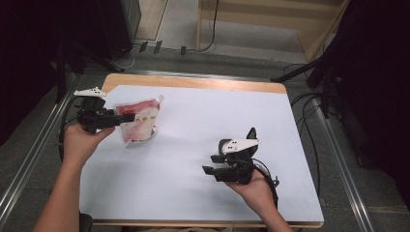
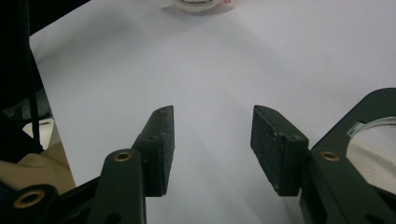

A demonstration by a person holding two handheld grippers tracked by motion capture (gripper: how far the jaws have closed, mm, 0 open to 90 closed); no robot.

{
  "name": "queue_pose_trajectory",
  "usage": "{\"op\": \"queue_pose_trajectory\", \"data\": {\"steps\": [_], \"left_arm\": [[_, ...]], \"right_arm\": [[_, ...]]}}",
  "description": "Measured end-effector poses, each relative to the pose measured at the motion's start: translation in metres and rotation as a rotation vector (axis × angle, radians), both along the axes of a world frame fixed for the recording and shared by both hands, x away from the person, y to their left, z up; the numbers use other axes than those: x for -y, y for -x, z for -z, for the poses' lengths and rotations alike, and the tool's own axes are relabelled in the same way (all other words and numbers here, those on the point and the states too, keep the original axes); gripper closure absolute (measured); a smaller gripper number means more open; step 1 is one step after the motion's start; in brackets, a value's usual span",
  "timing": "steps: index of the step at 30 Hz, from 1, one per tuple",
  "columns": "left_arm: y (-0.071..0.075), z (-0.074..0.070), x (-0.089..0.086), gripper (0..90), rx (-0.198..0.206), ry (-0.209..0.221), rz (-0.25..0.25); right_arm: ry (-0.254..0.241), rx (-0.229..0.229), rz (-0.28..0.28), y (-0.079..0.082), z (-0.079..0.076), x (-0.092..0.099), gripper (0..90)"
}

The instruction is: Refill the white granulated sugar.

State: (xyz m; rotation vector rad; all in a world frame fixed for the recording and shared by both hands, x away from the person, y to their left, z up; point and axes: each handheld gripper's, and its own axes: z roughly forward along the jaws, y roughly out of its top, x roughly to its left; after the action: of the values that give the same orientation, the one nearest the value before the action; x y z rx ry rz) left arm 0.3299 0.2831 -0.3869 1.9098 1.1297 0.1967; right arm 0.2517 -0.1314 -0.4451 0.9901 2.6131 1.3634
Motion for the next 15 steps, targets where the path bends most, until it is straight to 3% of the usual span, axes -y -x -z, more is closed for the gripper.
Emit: {"op": "queue_pose_trajectory", "data": {"steps": [7, 10, 15], "left_arm": [[0.007, 0.002, -0.006, 55.4, 0.014, 0.007, -0.021], [0.009, 0.004, -0.009, 55.1, 0.010, -0.008, -0.028], [0.012, 0.008, -0.010, 54.0, -0.003, 0.009, -0.034]], "right_arm": [[-0.012, -0.002, 0.008, -0.003, -0.003, 0.005, 50.3], [-0.016, 0.001, 0.012, -0.005, -0.004, 0.006, 50.3], [-0.019, 0.003, 0.017, -0.005, -0.006, 0.008, 50.3]]}}
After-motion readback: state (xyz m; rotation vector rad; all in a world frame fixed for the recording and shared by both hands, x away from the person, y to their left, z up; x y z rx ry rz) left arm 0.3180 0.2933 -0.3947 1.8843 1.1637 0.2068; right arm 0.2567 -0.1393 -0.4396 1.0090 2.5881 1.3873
